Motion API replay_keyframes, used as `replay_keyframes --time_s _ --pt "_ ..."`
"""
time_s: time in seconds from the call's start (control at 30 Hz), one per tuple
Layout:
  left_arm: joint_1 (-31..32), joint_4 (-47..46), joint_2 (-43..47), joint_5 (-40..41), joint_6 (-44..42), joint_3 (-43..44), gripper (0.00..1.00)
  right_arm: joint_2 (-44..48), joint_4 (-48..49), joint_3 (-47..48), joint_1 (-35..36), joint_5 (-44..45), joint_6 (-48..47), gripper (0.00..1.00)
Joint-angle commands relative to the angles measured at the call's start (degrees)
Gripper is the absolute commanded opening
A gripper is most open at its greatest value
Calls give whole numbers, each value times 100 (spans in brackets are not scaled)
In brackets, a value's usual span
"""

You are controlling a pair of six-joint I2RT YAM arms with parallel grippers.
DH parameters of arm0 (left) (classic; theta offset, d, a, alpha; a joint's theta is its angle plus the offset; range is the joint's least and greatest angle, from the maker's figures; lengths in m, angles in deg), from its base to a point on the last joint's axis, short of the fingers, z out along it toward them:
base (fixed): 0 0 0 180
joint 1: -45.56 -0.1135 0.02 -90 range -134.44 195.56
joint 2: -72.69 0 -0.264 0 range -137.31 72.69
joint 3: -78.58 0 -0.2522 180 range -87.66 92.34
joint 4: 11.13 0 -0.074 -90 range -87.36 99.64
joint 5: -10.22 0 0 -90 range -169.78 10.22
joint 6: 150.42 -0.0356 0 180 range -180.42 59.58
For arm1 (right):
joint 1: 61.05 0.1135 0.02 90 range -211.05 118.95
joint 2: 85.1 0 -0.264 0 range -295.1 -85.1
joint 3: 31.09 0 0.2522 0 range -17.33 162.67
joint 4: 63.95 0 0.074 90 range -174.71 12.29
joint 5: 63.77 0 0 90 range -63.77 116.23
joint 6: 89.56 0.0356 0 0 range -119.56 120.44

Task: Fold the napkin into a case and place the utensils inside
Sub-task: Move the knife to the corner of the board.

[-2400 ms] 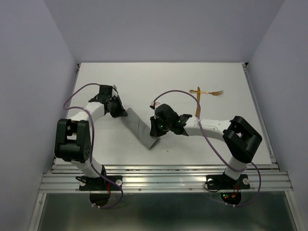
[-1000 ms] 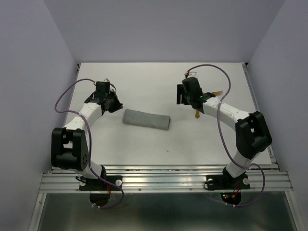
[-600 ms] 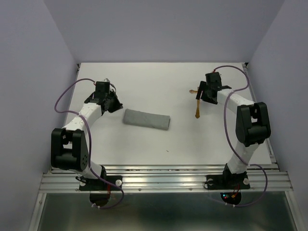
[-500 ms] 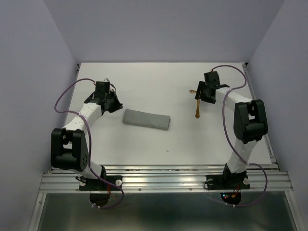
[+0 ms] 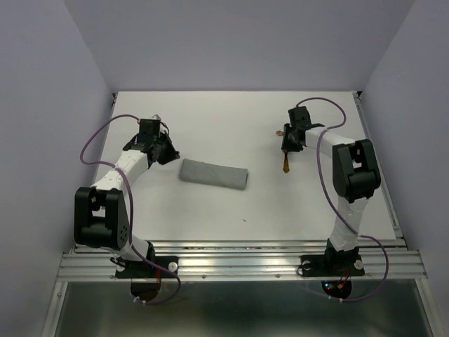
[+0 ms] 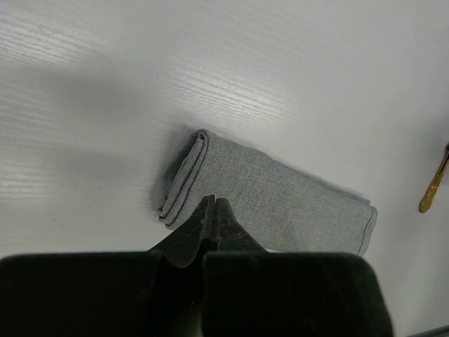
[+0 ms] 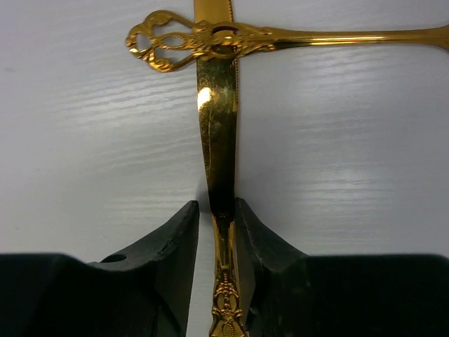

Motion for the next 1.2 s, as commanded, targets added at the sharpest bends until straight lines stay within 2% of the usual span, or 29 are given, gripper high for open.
replay_keyframes --time_s 0.0,0.13,0.27,0.43,0.5,0.63,0.8,0.9,1.17 --pt "20 -75 24 -83 -91 100 0 74 -68 -194 483 -263 106 33" --pt "29 -67 33 -75 -126 91 0 206 28 -238 861 -605 448 39" --pt "29 -40 59 -57 -170 73 0 259 46 -19 1011 -799 624 50" --pt "29 -31 59 -57 -196 56 0 171 -60 368 1064 -1036 528 51" --pt "29 -31 59 -57 -205 56 0 188 -95 464 1064 -836 475 51" --pt "29 -14 68 -92 -231 56 0 311 -270 570 1064 270 510 51" --pt "29 4 59 -101 -258 47 0 443 -367 570 1064 458 440 51" --pt "29 -5 50 -110 -249 38 0 706 -464 343 1064 387 554 51" --pt "38 -49 7 -189 -223 38 0 2067 -87 -1729 1169 502 1511 50"
